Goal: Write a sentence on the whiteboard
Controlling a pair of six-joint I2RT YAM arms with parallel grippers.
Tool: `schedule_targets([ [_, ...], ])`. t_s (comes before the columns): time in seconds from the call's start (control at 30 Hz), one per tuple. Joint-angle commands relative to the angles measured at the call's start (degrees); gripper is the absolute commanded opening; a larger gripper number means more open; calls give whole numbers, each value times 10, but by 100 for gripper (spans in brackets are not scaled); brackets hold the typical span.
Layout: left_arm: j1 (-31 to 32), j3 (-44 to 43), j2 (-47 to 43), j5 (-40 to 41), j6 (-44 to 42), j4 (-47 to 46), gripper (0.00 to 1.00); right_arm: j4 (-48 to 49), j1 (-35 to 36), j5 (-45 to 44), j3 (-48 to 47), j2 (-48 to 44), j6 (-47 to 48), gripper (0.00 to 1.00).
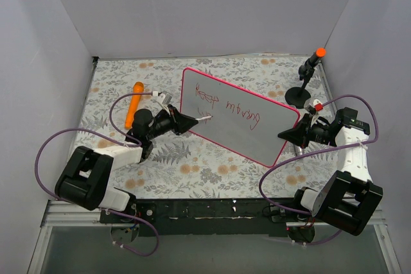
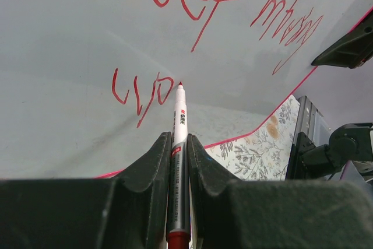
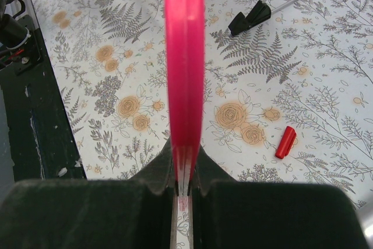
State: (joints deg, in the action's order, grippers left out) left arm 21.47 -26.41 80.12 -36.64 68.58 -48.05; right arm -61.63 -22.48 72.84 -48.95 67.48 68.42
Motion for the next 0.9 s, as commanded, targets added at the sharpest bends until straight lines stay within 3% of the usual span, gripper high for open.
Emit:
schedule_targets([
  [0.0,-4,-20,2,-4,-16,2,0,8,2,-30,3,-3,14,1],
  [0.87,-3,-6,14,-6,-27,20,0,6,2,-31,3,-4,14,1],
])
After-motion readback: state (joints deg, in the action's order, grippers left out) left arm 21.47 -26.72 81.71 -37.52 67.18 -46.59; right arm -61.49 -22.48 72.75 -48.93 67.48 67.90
